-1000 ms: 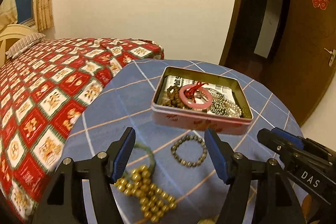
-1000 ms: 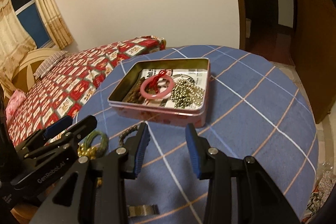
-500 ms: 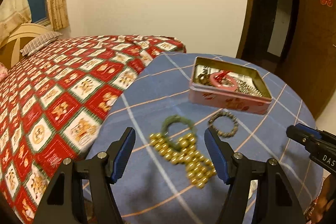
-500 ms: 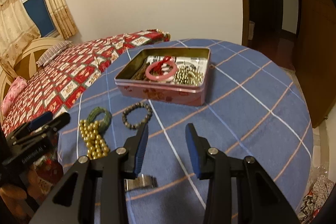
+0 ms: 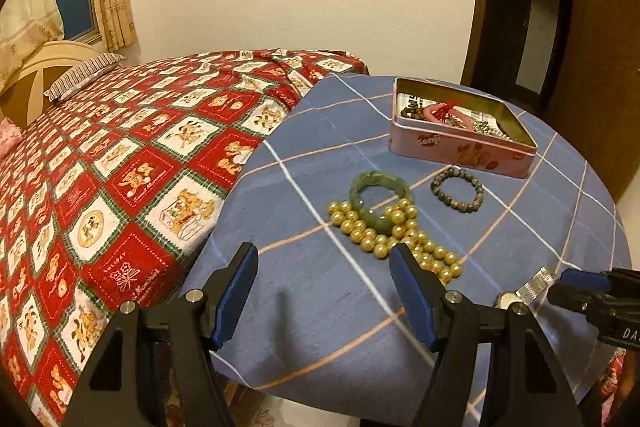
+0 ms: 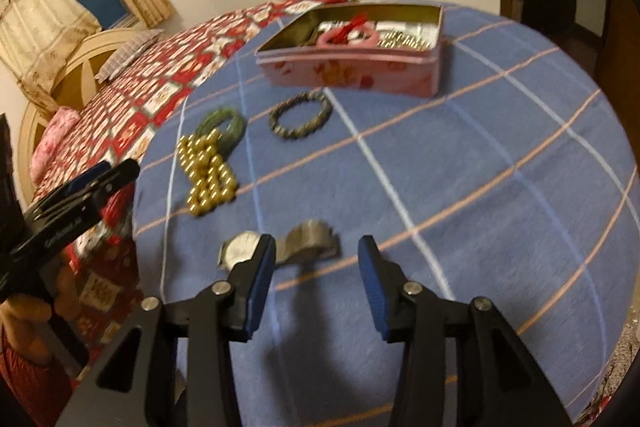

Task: Organize jewelry
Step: 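Grasp the silver wristwatch with the right tool while the left tool grasps the gold pearl strand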

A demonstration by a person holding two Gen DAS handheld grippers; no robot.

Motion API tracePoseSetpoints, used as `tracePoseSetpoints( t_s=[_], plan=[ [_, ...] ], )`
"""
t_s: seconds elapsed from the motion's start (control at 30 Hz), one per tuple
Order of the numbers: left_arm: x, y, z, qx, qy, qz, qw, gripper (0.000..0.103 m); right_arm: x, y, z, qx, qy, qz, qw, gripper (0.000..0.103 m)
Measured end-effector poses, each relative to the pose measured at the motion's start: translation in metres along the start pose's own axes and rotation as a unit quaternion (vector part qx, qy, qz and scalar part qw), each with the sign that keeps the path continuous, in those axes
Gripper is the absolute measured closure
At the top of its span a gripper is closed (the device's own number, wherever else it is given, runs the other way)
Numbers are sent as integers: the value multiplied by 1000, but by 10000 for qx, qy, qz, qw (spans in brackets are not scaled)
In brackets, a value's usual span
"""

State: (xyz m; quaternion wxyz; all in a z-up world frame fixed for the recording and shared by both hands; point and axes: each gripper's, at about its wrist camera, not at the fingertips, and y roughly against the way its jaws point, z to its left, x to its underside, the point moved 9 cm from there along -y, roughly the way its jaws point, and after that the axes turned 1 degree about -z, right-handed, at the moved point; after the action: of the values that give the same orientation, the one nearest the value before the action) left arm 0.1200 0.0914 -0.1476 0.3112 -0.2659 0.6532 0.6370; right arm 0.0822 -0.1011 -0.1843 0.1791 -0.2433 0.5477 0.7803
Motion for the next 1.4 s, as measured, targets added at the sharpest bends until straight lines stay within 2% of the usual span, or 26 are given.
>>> tracePoseSetpoints(
  t_s=[0.07, 0.1, 0.2, 0.3, 0.43, 0.6, 0.67, 0.73, 0.83, 0.93, 1.0, 1.03, 1.07, 1.17, 1.27, 1.4],
  plan=[
    [1, -1, 4, -14, 65, 24, 10000, 35, 6, -5, 5, -23, 103, 142, 9998, 75],
    [1, -1, 5, 4, 94, 25, 10000, 35, 7, -9, 7, -32, 158, 208, 9997, 77],
    [0, -2, 4, 66, 129, 40, 9999, 35, 8, -20, 13, -33, 263, 319, 9991, 81],
    [2, -4, 0, 101, 93, 86, 9999, 35, -8, -31, 15, -3, 330, 230, 9992, 82],
    [4, -5, -6, 197, 79, 122, 9997, 35, -31, -41, 11, -236, 102, 19, 9997, 82],
    [3, -14, -21, 405, 106, 180, 9990, 35, -29, -26, 12, -189, 17, -98, 9998, 75],
    [4, -20, -28, 429, 84, 217, 9988, 35, -24, -22, 19, -158, 150, -117, 9997, 57],
    [6, -22, -30, 383, 67, 253, 9989, 35, -21, -27, 24, 29, 278, -108, 9996, 51],
    [10, -24, -29, 375, 96, 312, 9988, 35, -17, -42, 31, 167, 475, 38, 9987, 50],
    [9, -24, -29, 400, 196, 332, 9985, 35, -16, -48, 40, 421, 876, -85, 9952, 50],
    [7, -26, -34, 516, 273, 359, 9976, 35, -15, -50, 42, 550, 1070, -86, 9927, 60],
    [6, -27, -37, 565, 291, 378, 9973, 35, -15, -50, 41, 610, 1135, -86, 9916, 77],
    [4, -29, -42, 606, 289, 399, 9969, 34, -16, -49, 38, 665, 1167, -85, 9909, 83],
    [3, -39, -56, 649, 250, 527, 9962, 34, -18, -44, 25, 586, 893, -37, 9943, 84],
    [5, -53, -63, 681, 466, 759, 9937, 35, -25, -30, 15, 542, 637, -229, 9962, 84],
    [4, -59, -63, 425, 469, 797, 9948, 39, -39, -5, 2, 435, 268, -576, 9970, 84]
  ],
)
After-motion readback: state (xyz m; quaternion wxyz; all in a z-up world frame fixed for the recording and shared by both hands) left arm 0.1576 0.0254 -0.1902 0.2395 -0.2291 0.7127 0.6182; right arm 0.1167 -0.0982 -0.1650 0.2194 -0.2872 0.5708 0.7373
